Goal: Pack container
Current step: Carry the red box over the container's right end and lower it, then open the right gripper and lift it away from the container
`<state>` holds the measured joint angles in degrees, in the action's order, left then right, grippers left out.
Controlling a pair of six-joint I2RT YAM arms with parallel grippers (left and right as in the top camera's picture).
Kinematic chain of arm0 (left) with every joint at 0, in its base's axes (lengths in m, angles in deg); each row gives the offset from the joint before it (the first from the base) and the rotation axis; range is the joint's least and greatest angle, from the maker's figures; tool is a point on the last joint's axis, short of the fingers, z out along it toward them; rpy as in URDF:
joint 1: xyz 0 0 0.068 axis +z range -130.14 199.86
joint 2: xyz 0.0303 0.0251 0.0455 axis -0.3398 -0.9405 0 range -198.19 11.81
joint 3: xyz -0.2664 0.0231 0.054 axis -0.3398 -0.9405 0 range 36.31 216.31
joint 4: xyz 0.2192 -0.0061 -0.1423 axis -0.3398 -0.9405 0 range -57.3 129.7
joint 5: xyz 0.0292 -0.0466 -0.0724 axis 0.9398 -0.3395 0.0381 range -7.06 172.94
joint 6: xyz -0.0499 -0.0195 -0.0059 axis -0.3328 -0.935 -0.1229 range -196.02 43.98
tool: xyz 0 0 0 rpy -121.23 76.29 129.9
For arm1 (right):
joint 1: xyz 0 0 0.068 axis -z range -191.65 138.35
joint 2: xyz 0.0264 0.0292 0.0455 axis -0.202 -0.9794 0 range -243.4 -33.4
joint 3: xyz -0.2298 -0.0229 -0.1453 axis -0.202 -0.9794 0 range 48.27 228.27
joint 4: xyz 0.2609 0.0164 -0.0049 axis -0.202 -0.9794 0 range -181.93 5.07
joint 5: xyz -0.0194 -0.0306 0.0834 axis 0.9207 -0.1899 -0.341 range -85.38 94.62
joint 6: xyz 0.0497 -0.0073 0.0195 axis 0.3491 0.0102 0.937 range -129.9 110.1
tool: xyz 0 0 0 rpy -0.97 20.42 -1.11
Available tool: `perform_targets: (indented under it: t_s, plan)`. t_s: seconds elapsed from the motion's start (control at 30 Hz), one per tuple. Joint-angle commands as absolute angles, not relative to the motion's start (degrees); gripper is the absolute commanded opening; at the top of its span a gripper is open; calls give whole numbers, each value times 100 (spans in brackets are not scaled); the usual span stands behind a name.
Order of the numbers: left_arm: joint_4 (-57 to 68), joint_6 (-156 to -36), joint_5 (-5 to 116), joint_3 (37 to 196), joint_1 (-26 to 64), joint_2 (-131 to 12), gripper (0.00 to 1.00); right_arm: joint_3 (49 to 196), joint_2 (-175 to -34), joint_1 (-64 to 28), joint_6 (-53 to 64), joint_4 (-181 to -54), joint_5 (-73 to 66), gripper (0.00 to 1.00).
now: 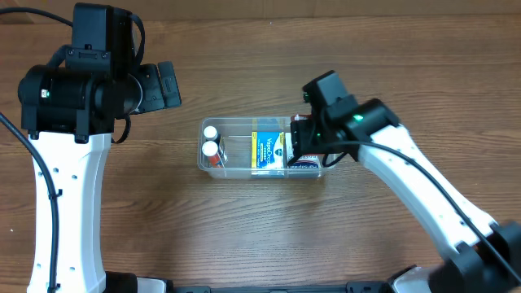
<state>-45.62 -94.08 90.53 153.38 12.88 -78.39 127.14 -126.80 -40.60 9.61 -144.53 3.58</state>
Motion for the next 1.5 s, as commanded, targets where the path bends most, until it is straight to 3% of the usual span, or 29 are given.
perform_targets:
  t_s: [0.0,0.2,0.6,0.73,1.07,1.27,1.47]
  plan:
    - [-4540,-9446,9104,15367,1310,-7884,100,12813,-13052,-4078,1116,-14389,406,71]
    - [-4538,-9446,9104,15367,1310,-7884,100,12813,-13651,-4080,1111,-14363,406,72]
    - [-4542,-9443,9104,15367,1310,-7884,100,13396,-13325,-3802,1092,-14420,880,87]
    - [-4538,-9443,9104,15367,1310,-7884,100,13969,-12973,-3289,1083,-14420,1116,100]
    - [-4271,-9240,9084,15367,1312,-7884,100,14255,-12840,-1123,329,-13633,749,100]
    - [-4055,-8976,9045,15369,1371,-7731,100,14253,-12534,-572,532,-14051,406,100]
    - [-4039,-8381,8590,15284,1391,-7119,100,14104,-11765,-585,506,-14372,664,100]
